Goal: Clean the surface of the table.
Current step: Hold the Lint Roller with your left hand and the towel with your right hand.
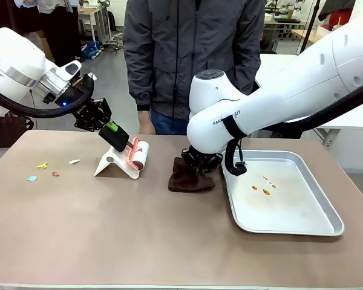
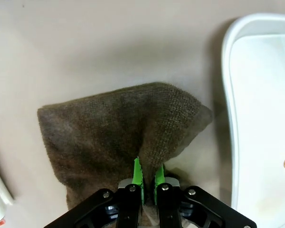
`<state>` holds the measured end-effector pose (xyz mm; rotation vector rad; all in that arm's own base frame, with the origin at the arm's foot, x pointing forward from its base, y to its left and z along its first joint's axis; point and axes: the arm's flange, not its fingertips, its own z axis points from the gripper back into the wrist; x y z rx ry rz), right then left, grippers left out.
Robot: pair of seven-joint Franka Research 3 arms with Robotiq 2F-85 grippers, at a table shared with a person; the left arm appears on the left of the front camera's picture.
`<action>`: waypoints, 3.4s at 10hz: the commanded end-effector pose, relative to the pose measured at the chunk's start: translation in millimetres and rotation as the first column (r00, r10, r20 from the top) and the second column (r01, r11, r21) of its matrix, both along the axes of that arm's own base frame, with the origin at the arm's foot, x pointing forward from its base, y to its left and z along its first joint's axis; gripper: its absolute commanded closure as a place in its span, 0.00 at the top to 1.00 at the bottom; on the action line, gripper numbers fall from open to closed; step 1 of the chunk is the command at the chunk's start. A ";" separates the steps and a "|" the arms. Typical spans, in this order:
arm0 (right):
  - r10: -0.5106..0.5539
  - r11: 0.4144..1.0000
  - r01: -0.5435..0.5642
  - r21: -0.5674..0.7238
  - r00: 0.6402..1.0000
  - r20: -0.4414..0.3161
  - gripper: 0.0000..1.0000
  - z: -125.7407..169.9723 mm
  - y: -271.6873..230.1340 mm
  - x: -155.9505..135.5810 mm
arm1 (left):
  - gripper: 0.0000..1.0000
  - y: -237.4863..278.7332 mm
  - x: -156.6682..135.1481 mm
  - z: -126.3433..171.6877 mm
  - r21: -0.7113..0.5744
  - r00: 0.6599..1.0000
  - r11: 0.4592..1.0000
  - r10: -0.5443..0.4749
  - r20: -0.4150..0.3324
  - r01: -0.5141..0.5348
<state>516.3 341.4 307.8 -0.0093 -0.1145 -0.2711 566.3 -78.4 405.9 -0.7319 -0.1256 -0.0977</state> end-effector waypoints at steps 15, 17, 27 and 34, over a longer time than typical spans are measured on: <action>0.162 0.236 -0.096 0.967 0.985 0.059 0.00 95.9 -181.3 -160.3 | 0.00 177.7 -136.6 43.3 -0.554 0.996 0.828 -0.055 0.073 0.086; 0.037 0.236 -0.081 0.968 0.997 0.074 0.00 89.8 -218.5 -181.6 | 0.00 203.5 -158.3 36.3 -0.563 0.990 0.814 -0.120 0.077 0.142; -0.024 0.212 -0.148 0.966 0.987 0.156 0.00 56.7 -386.2 -198.7 | 0.00 294.2 -198.8 3.8 -0.652 0.994 0.752 0.029 -0.107 -0.092; -0.053 0.208 -0.134 0.969 0.988 0.148 0.00 56.3 -410.0 -168.3 | 0.00 296.6 -196.9 -15.0 -0.608 0.987 0.784 0.035 -0.155 -0.123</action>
